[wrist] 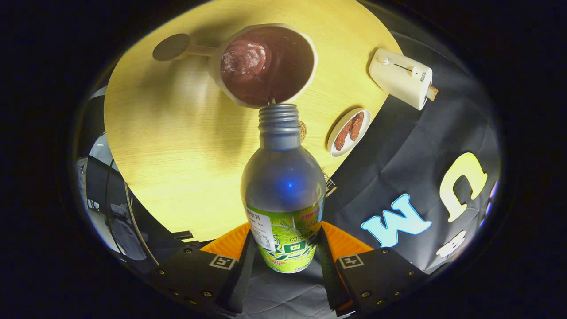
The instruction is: Take the bottle from table, then pour the juice into the cup, finally place the bottle on the coaster
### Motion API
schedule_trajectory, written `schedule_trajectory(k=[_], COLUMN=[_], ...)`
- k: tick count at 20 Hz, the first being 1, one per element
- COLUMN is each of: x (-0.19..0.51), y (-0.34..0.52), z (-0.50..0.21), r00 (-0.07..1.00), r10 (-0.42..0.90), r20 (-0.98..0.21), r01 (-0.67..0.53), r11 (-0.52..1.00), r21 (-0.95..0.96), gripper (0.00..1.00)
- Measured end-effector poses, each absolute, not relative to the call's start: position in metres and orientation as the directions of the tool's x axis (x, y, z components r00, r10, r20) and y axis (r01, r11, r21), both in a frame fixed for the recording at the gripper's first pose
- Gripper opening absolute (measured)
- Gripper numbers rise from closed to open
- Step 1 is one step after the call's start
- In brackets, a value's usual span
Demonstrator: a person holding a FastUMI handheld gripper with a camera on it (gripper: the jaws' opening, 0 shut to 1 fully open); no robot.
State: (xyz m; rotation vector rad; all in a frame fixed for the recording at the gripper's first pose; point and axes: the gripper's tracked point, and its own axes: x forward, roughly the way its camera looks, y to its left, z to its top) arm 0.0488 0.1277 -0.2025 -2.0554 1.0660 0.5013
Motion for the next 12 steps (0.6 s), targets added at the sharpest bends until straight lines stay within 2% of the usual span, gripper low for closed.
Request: schedule_trajectory(k=[12], x=[0.0434], y=[0.1292], z=[-0.1926], r00=[0.586], r10=[-0.537], r20=[-0.606], r01=[-0.810], r11=[-0.362], r21=[-0.462], gripper=[0.69])
